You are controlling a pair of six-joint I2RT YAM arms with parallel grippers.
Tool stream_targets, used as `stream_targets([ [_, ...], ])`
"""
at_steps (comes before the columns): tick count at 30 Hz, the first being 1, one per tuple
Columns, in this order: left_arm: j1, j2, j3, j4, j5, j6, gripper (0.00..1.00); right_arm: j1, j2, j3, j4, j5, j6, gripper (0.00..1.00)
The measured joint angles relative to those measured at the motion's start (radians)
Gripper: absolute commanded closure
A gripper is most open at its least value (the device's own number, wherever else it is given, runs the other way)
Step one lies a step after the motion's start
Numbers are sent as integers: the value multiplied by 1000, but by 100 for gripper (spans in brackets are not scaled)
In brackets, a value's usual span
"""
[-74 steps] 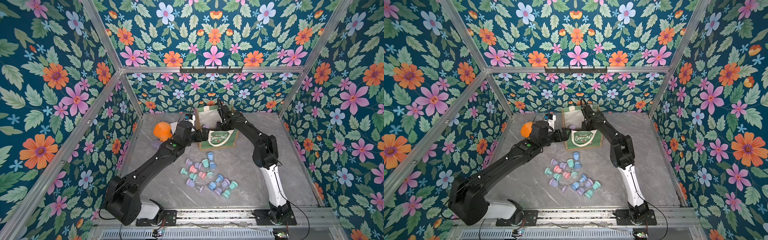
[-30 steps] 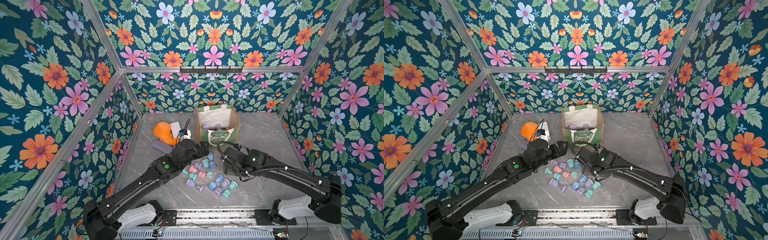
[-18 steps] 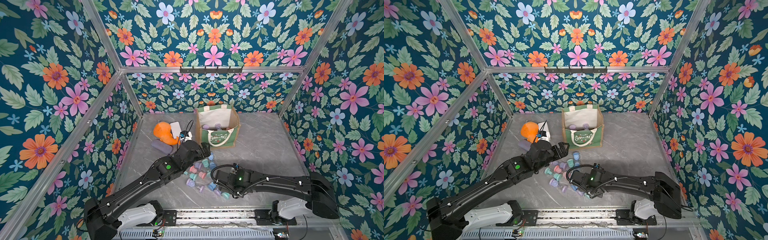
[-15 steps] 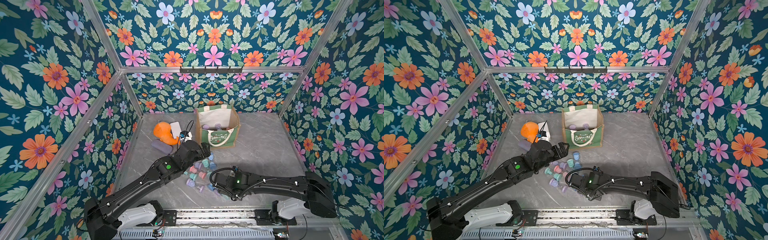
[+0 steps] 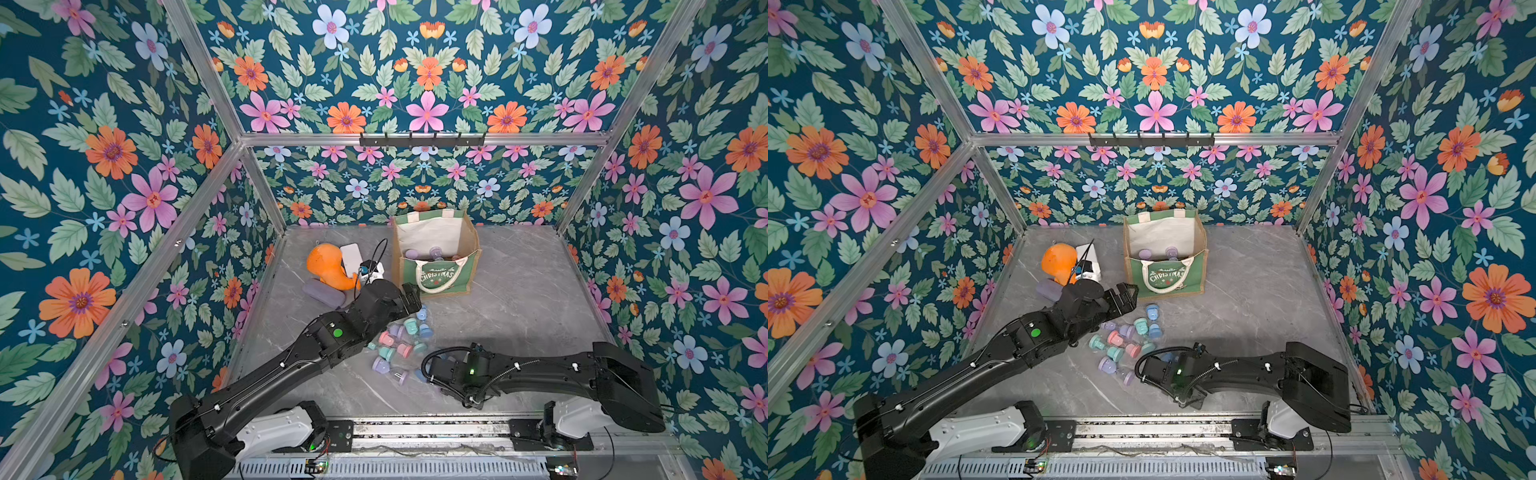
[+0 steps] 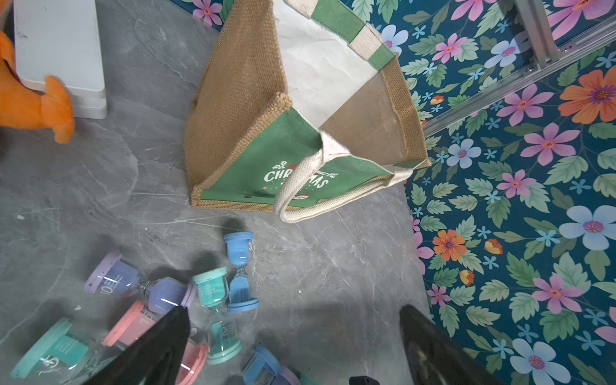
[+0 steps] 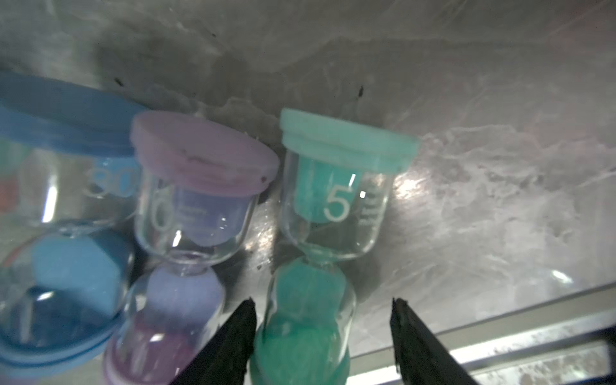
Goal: Put the hourglass into the canvas bag
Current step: Pick up the hourglass from the center of the board.
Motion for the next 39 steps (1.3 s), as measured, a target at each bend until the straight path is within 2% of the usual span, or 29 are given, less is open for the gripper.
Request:
stream_targets([
  [13,0,26,9,14,0,18,0,2,49,-13,40,-21,5,46],
  [22,0,17,-2,15,0,30,0,2,41,-20,39,-23,4,64],
  [25,0,10,-5,15,-1,39,0,2,32,-26,42,-22,3,66],
  [31,0,-9,-8,15,-6,57,0,-2,-15,-27,58,6,-9,69],
  [39,0,-38,-7,2,-40,100,0,-50,-176,0,5,85,-63,71],
])
